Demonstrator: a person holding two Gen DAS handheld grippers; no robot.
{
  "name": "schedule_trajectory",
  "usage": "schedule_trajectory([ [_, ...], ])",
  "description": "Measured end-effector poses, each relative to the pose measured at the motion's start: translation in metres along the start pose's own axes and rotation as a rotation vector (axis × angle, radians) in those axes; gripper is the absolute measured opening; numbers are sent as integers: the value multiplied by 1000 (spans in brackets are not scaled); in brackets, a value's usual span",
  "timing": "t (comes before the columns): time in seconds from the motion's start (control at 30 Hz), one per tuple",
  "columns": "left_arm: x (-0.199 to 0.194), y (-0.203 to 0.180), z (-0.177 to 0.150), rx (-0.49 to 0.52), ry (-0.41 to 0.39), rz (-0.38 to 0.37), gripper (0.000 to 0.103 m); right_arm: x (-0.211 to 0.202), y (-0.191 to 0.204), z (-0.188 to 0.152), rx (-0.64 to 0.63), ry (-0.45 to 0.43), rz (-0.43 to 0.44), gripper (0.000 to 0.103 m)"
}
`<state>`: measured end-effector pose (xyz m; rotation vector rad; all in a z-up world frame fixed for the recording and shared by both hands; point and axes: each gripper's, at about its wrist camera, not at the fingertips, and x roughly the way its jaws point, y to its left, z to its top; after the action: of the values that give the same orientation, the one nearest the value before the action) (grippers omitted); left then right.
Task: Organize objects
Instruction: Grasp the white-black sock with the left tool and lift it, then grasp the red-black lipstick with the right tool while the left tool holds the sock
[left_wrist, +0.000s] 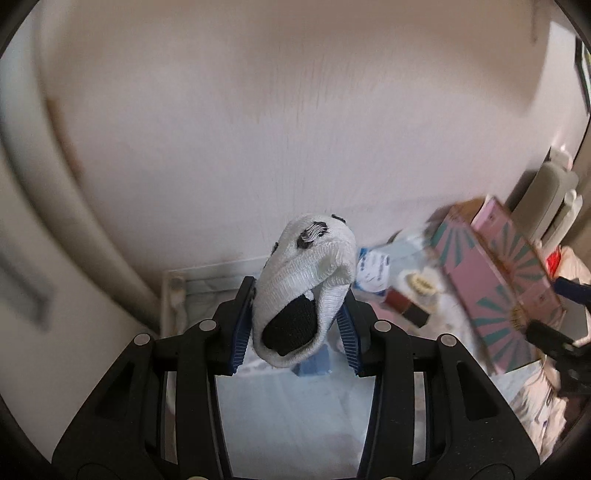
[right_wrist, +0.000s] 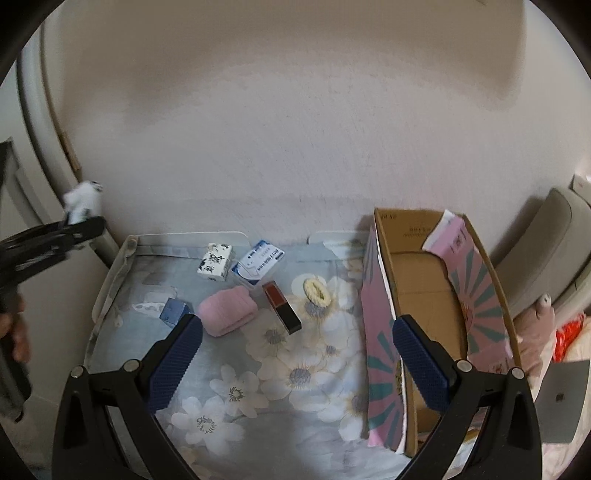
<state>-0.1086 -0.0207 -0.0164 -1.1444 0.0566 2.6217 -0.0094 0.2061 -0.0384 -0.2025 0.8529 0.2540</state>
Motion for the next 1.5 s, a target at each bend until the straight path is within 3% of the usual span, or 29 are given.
schedule_trajectory([
  [0.2, -60, -3, -14, -75, -79, 29, 38, -4, -2, 0, -56, -32, 50, 102],
  [0.33, -73, -8, -24, -86, -100, 60, 38, -5, -1, 7, -100, -45, 89, 102],
  [0.5, -95, -16, -36, -101, -132, 91, 38, 23, 6, 35, -207, 39, 148, 101],
  [0.6, -95, -27, -43, -104, -139, 112, 38, 55, 13, 50, -297, 109, 169, 91],
  [0.77, -105, -32, -56, -123, -146, 138, 38, 128, 21, 59, -307, 339, 240, 74],
  [1.03, -116, -26, -75, -177, -139, 184, 38, 214, 35, 33, -382, 580, 196, 52],
  [1.33, -127, -17, -91, -220, -132, 226, 39, 234, 29, 17, -432, 644, 184, 23],
  [1.5, -125, -14, -91, -225, -126, 236, 39, 227, 23, 16, -437, 624, 202, 20],
])
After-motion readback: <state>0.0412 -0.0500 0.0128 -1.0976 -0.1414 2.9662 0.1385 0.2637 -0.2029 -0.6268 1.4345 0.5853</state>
